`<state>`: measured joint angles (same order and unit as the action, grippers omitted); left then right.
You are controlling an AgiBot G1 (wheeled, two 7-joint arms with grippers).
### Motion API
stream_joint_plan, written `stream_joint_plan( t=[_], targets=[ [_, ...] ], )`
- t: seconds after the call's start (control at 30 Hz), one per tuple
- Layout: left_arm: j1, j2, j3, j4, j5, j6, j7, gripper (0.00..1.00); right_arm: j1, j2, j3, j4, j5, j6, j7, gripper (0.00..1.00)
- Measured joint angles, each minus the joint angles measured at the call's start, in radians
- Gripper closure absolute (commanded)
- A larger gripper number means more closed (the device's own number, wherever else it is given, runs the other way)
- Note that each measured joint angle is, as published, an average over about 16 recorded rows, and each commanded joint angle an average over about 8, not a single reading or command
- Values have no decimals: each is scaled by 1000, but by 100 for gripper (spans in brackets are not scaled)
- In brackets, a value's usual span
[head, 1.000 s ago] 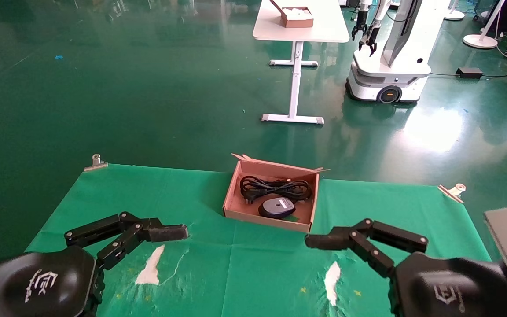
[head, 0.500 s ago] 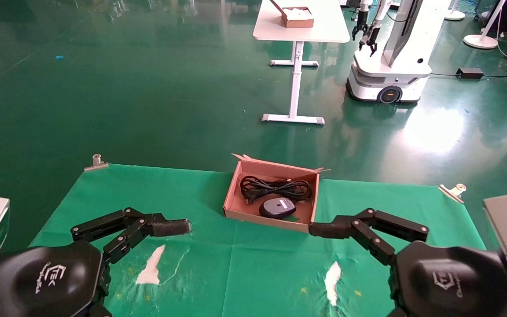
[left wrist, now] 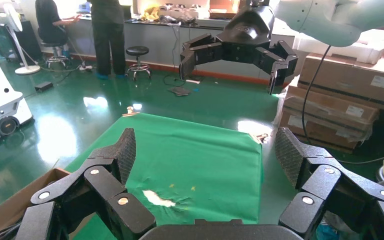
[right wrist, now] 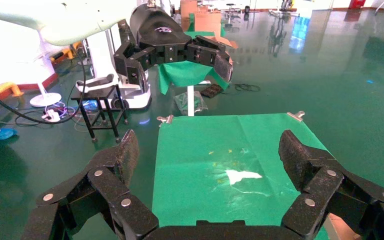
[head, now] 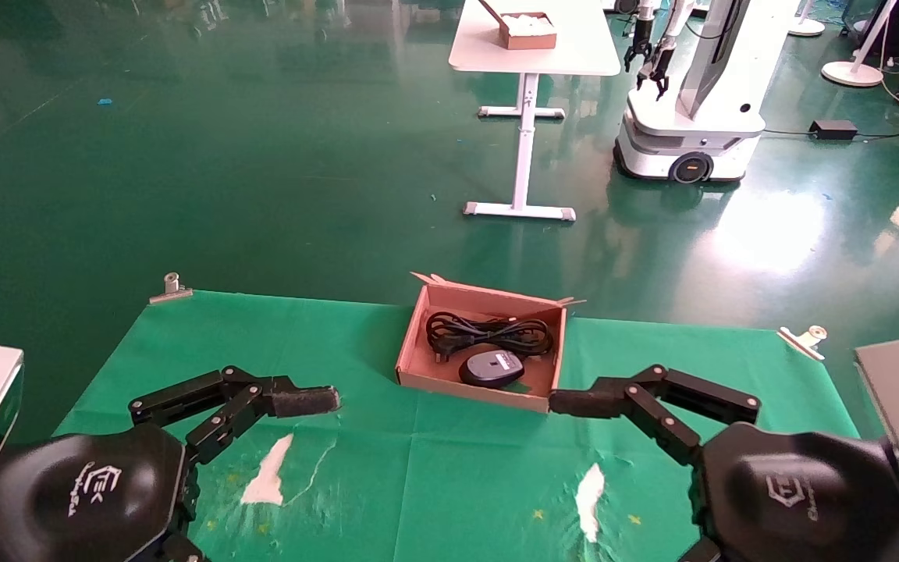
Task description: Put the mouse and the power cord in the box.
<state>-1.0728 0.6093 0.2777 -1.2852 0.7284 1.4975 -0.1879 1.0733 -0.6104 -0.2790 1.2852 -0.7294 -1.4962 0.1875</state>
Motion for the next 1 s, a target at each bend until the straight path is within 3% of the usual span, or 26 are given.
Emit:
stream_joint_plan(
  t=[1.0],
  targets=[
    [-2, 2, 2, 2, 2, -2, 1, 0, 2, -1, -1, -3, -2, 2, -2, 0]
  ],
)
